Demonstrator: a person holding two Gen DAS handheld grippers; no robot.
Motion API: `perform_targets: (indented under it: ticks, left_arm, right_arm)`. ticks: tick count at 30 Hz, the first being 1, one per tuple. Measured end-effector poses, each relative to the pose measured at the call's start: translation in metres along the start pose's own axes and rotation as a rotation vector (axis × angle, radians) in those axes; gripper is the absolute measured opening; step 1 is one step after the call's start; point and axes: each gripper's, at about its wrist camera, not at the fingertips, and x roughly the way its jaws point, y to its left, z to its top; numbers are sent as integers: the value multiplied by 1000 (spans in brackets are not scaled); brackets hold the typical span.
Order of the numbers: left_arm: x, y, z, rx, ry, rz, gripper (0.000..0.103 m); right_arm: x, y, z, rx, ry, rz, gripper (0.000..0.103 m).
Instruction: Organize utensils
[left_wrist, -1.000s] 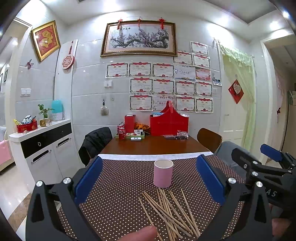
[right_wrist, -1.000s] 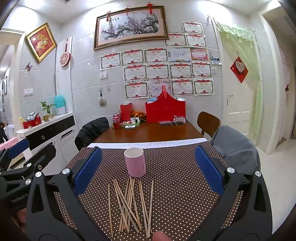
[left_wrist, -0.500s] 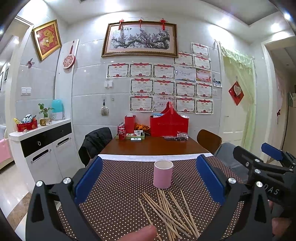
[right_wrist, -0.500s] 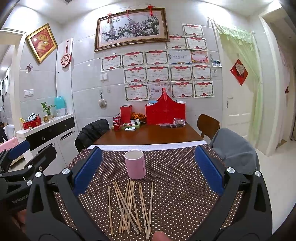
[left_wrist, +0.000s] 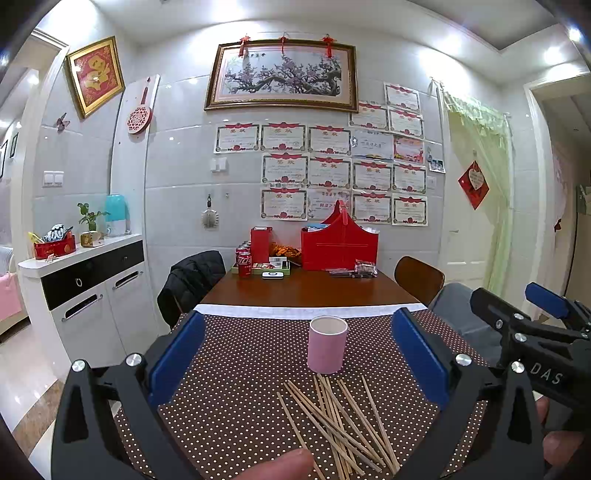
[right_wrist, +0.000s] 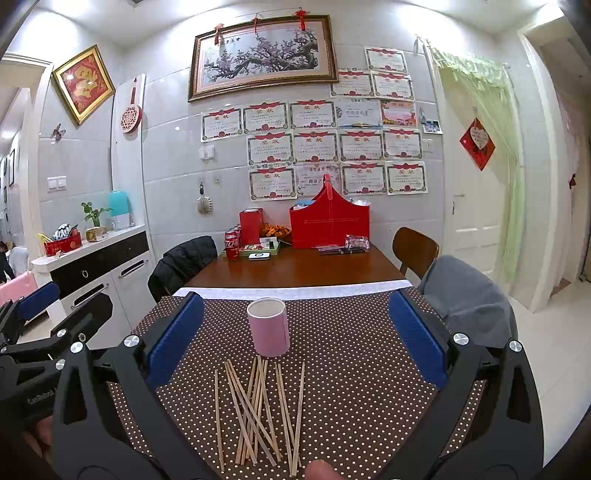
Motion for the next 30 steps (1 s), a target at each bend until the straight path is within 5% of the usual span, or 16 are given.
perform_targets:
  ticks: [16,30]
  left_arm:
    - [37,13,-10,-23,88,12,99]
    - [153,58,-118,-36,493,21,99]
  right_arm:
    - [24,-9,1,-1,69,-31,98]
    - [111,-25,-47,-1,362,-111,98]
